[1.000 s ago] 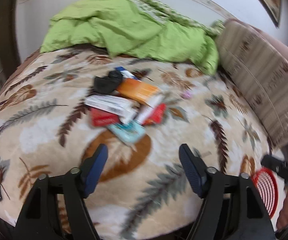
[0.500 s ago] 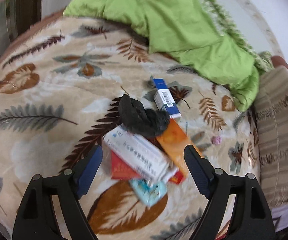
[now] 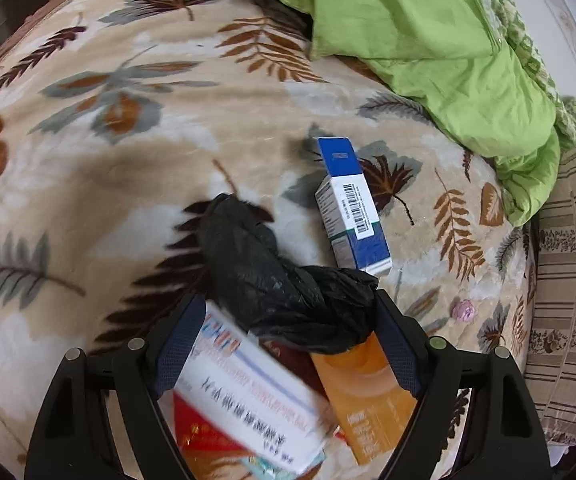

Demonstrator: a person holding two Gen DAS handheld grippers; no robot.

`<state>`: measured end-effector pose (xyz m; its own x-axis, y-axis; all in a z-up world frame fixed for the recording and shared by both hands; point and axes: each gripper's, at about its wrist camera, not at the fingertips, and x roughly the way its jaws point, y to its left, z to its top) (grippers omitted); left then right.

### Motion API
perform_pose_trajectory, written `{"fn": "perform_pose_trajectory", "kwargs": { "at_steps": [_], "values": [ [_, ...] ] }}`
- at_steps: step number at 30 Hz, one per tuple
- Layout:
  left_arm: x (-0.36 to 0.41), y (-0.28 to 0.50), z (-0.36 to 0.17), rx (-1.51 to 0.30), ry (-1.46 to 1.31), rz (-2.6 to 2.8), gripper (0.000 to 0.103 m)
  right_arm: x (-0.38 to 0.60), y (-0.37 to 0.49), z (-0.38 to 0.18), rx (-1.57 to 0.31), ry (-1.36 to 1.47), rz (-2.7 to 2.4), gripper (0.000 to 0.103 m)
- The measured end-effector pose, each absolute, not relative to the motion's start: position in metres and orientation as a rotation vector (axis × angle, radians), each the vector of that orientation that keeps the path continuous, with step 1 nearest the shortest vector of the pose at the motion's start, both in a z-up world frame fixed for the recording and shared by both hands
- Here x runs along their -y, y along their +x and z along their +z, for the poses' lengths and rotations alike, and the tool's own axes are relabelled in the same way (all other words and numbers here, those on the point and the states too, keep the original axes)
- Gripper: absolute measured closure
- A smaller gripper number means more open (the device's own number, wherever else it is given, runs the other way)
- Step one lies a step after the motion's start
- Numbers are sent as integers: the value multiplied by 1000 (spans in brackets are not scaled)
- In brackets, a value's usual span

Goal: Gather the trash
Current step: 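Grasp the black plastic bag with the left gripper while the right gripper grasps the pink paper ball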

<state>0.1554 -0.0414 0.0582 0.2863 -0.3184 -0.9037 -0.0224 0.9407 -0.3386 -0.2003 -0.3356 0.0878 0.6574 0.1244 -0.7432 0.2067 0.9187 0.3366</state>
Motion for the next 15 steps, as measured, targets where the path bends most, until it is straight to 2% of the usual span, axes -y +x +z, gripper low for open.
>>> {"fn": "perform_pose_trajectory", "kwargs": {
  "at_steps": [1,2,6,10,15],
  "values": [
    [44,158,57,-1267,-307,-207,22,336,-199,88,-857,415,-47,51],
    [46,161,56,-1265,-313,-222,28,335,-196,88,-857,415,-45,51],
    [52,163,58,-1227,-296,-246,33,334,-191,87,-860,411,-43,51],
    [56,157,61,-1169,-248,-266,52,335,-182,85,-867,407,-43,51],
    [50,150,64,-1121,-243,-308,62,336,-158,92,-856,389,-31,51]
  ]
}}
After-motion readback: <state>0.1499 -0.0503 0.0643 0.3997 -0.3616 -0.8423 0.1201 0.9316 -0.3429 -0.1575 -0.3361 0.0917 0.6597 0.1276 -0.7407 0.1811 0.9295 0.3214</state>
